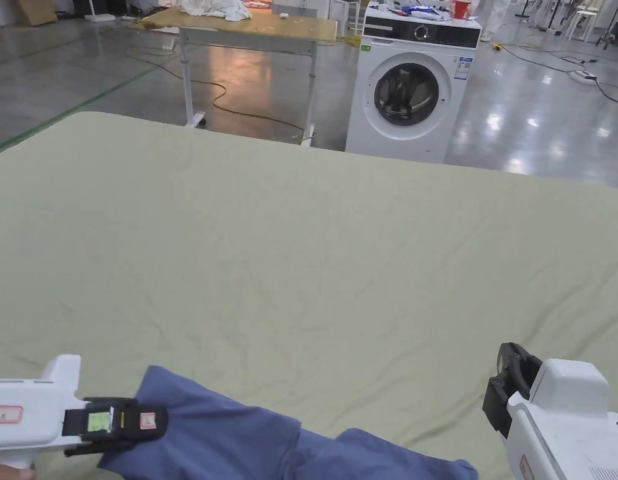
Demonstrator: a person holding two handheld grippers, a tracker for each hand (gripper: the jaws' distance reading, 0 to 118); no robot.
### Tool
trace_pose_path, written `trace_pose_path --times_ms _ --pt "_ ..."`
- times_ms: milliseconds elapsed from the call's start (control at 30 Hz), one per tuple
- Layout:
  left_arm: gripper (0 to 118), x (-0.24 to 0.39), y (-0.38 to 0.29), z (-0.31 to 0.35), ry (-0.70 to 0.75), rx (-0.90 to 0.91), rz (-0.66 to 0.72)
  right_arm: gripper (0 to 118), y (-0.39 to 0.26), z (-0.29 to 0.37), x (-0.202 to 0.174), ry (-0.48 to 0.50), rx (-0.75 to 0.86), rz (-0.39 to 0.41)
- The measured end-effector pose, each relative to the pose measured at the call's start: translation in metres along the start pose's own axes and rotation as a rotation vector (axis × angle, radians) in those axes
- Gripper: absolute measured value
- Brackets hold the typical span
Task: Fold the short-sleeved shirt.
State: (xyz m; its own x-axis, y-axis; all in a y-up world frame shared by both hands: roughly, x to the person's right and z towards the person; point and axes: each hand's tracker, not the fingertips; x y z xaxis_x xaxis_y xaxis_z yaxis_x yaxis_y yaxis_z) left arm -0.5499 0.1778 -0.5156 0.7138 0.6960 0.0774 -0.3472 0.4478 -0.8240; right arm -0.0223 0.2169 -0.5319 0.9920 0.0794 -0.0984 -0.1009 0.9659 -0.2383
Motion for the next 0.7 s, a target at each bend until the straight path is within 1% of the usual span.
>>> trace_pose_path --times_ms 67,100,167,200,233,333,400,500,700 --pt "9 0.012 0.012 0.019 0.128 -0.002 -0.017 1 0.001 -0.001 -0.001 0.008 0.001 0.000" --pt "9 0.023 0.017 0.029 0.176 0.007 -0.067 1 0.001 -0.002 -0.003 0.012 0.002 0.002" --pt "9 0.042 0.025 0.040 0.250 0.008 -0.114 1 0.001 -0.003 -0.005 0.018 0.003 0.004" --pt "9 0.054 0.026 0.043 0.264 0.010 -0.140 1 0.000 -0.004 -0.006 0.023 0.003 0.004" --pt "9 0.065 0.027 0.046 0.266 0.014 -0.170 1 0.000 -0.004 -0.007 0.026 0.002 0.005" --pt "9 0.092 0.027 0.041 0.232 -0.003 -0.205 1 -0.003 -0.007 -0.010 0.030 0.000 0.003" --pt "9 0.107 0.023 0.030 0.237 -0.022 -0.226 1 -0.005 -0.009 -0.010 0.037 -0.009 -0.007" --pt "9 0.137 0.011 0.005 0.252 -0.086 -0.320 1 -0.008 -0.009 -0.008 0.037 -0.015 -0.009" --pt "9 0.170 -0.003 -0.037 0.222 -0.140 -0.354 1 -0.011 -0.003 0.003 0.013 -0.017 -0.019"
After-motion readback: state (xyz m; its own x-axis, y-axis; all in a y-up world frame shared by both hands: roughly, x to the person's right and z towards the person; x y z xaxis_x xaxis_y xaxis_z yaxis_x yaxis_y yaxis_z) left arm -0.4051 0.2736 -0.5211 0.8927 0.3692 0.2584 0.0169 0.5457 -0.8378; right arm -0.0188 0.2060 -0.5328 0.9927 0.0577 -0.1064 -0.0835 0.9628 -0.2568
